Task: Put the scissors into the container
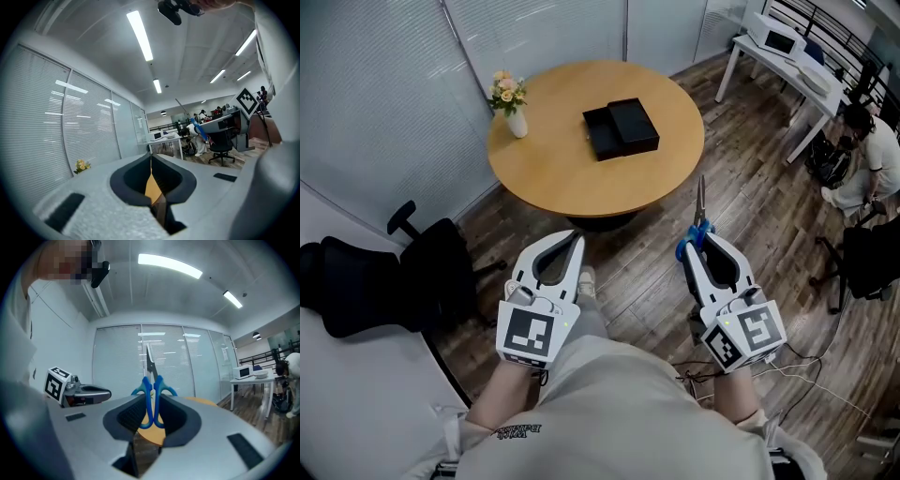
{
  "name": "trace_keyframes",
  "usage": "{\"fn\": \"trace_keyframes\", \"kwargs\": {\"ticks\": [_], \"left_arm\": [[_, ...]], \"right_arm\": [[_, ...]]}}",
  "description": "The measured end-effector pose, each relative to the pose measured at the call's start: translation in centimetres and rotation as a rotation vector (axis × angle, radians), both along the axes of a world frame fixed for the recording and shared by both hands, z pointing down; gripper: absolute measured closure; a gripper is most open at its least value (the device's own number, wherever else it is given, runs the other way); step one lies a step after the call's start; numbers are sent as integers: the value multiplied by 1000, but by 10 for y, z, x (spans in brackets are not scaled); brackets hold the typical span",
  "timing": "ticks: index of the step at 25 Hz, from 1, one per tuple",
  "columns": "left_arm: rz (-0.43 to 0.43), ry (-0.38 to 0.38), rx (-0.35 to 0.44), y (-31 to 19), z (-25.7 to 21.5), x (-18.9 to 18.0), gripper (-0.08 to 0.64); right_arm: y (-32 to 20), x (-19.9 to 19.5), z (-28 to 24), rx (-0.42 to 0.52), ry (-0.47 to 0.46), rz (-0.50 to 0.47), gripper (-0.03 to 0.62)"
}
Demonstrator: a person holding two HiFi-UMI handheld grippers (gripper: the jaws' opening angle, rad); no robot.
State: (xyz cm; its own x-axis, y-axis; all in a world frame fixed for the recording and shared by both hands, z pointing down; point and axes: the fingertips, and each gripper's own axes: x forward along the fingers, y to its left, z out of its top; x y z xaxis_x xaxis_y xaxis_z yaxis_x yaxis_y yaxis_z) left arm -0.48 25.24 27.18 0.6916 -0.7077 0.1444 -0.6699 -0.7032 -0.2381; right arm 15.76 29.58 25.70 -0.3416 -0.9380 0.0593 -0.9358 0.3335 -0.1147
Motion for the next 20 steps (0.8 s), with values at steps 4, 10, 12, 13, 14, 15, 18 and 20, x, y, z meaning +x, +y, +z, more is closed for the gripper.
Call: {"fn": "trace_keyframes", "kwargs": {"ticks": [4, 10, 12, 13, 14, 15, 18, 20], "left_arm": [[-1, 10, -15, -28, 6, -4, 535], [17, 8, -40, -77, 14, -3, 535], [22, 5, -45, -96, 16, -3, 535], [24, 7, -47, -105, 16, -4, 535], [26, 9, -49, -114, 16, -4, 535], [28, 11, -53, -124, 15, -5, 535], [39, 5, -67, -153, 14, -6, 535], [48, 0, -73, -174, 14, -7, 535]], "right_arm": [[-26, -7, 4, -9, 9, -6, 494], [-74, -10, 11, -32, 12, -1, 494], [-93, -12, 15, -43, 16, 1, 494], [-102, -13, 17, -49, 19, 1, 494], [-112, -15, 19, -56, 21, 1, 494], [-121, -16, 21, -63, 22, 1, 494], [-152, -19, 21, -78, 21, 5, 494], [-173, -22, 19, -83, 19, 11, 494]]}}
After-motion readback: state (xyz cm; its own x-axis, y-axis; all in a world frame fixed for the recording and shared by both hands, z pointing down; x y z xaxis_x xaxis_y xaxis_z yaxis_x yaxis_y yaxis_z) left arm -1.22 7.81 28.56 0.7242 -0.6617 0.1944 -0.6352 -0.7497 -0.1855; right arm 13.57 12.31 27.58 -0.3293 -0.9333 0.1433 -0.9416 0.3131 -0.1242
